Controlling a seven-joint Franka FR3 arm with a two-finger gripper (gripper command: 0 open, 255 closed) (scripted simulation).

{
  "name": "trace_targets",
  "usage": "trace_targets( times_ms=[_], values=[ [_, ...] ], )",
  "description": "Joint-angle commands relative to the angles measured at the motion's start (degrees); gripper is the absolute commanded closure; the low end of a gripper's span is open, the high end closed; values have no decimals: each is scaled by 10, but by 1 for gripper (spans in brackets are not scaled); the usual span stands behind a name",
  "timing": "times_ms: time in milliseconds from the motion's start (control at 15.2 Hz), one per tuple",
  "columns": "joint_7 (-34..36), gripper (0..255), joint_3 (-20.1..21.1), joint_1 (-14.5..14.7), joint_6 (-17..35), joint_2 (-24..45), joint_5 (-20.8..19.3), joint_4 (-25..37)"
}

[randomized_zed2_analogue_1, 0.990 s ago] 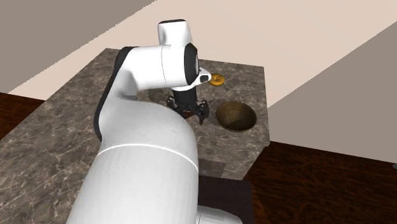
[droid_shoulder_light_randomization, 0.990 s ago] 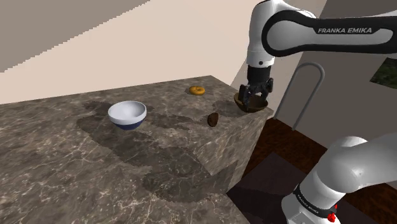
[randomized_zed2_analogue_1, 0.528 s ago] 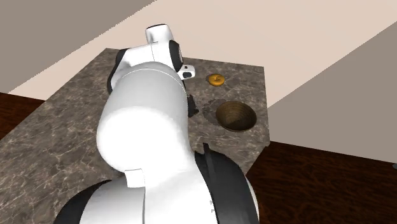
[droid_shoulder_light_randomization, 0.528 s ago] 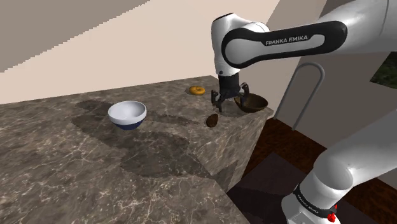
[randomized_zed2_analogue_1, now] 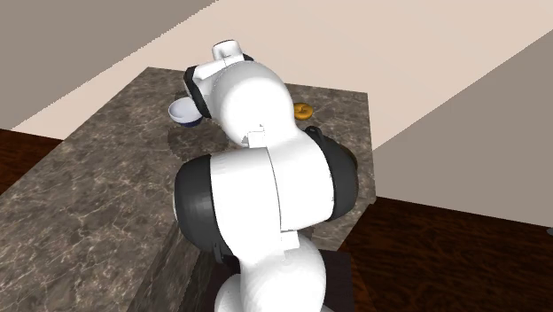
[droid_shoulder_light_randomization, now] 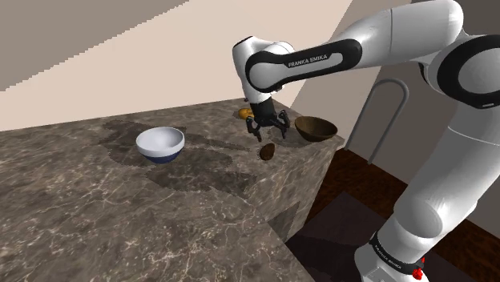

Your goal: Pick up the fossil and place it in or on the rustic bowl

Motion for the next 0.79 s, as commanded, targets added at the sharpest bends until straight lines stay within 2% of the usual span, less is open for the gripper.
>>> trace_targets(
  times_ms=[0, 330, 726],
  values=[
    [13, 0, -2, 0, 9, 5, -4, -8],
    [11, 0, -6, -7, 53, -5, -3, -59],
    [11, 0, -6, -7, 53, -5, -3, -59]
  ],
)
